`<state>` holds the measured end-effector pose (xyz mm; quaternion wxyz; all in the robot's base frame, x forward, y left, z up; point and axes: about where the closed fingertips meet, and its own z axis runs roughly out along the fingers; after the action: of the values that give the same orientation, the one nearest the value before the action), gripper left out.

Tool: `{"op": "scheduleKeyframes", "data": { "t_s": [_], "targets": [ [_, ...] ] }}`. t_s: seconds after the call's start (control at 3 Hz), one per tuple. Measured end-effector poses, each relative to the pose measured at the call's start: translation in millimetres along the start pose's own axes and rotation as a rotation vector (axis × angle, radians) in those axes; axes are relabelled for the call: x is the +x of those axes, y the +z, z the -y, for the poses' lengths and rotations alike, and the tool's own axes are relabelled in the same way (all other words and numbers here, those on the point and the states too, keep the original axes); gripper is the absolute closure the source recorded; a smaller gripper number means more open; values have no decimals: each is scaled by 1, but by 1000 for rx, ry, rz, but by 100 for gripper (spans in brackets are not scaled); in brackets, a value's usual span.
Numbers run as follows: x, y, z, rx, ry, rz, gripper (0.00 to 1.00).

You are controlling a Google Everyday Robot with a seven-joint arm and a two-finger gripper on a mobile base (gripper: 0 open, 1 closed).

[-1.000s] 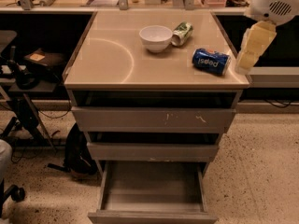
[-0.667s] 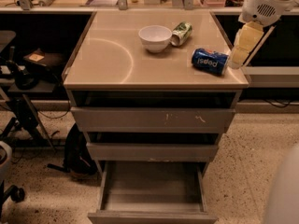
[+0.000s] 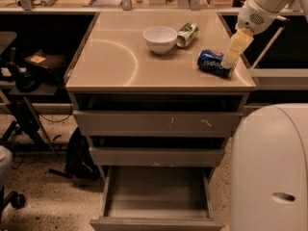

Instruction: Place pepsi can into bottom drawer

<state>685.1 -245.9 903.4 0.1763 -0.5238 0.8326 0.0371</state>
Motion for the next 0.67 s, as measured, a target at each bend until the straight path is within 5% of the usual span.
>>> {"op": "scheduleKeyframes", "data": {
  "t_s": [0.33, 0.67],
  "targets": [
    [-4, 4, 5, 12, 0, 11, 0],
    [-2, 34, 5, -31, 3, 12, 0]
  ]
}}
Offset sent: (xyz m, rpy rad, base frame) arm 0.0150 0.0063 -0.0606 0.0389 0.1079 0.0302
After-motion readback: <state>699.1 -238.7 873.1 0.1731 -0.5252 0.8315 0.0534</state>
